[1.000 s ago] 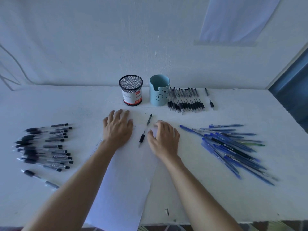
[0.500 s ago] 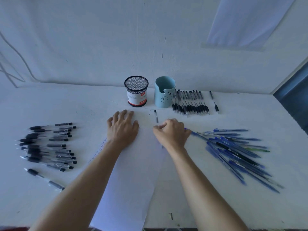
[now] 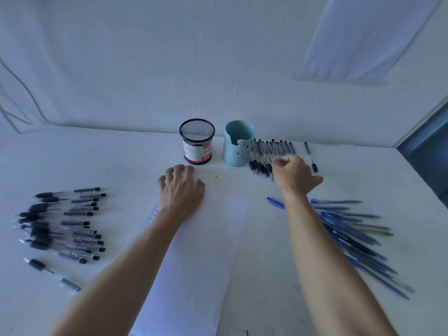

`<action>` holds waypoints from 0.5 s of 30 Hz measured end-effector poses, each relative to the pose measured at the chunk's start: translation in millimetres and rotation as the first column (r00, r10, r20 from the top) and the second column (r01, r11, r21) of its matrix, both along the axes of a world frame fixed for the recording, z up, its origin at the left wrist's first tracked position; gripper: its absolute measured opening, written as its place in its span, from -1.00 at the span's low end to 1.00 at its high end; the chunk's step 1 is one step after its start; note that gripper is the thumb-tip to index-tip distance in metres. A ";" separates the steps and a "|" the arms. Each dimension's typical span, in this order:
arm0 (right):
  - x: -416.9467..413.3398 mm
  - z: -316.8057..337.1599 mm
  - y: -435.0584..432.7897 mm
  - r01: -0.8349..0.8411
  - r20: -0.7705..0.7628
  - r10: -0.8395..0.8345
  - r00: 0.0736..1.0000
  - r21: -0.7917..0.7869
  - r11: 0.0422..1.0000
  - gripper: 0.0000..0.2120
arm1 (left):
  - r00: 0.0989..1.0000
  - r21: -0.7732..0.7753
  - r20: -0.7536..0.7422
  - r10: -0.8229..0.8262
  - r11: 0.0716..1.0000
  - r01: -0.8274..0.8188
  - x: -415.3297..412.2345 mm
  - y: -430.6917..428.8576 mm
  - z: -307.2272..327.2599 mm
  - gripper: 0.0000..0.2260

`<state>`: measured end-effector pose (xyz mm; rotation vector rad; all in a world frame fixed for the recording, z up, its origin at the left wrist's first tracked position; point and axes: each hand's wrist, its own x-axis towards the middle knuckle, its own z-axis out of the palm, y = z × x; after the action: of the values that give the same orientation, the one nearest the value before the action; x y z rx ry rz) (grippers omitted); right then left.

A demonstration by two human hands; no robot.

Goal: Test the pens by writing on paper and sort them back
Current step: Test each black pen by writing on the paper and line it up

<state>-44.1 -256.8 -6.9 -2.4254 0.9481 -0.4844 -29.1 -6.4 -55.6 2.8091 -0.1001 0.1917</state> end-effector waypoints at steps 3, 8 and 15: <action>18.4 -5.7 -7.2 0.022 -0.013 -0.022 1.000 0.001 1.000 -0.77 | 1.000 0.006 0.018 0.005 1.000 -0.006 0.4 -0.2 -1.9 -0.62; 34.5 -13.4 -13.3 0.052 -0.069 -0.050 0.996 0.029 0.998 -0.78 | 1.000 0.007 0.026 0.011 1.000 -0.012 2.4 0.2 -3.6 -0.62; 32.6 -18.3 -11.5 0.034 -0.065 -0.032 0.997 0.022 0.999 -0.73 | 0.999 0.009 0.033 0.015 1.000 -0.015 1.7 -0.4 -3.6 -0.63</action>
<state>-11.5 -268.4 -25.3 -2.4209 1.0170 -0.4058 -27.3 -6.8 -59.2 2.8167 -0.0877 0.2419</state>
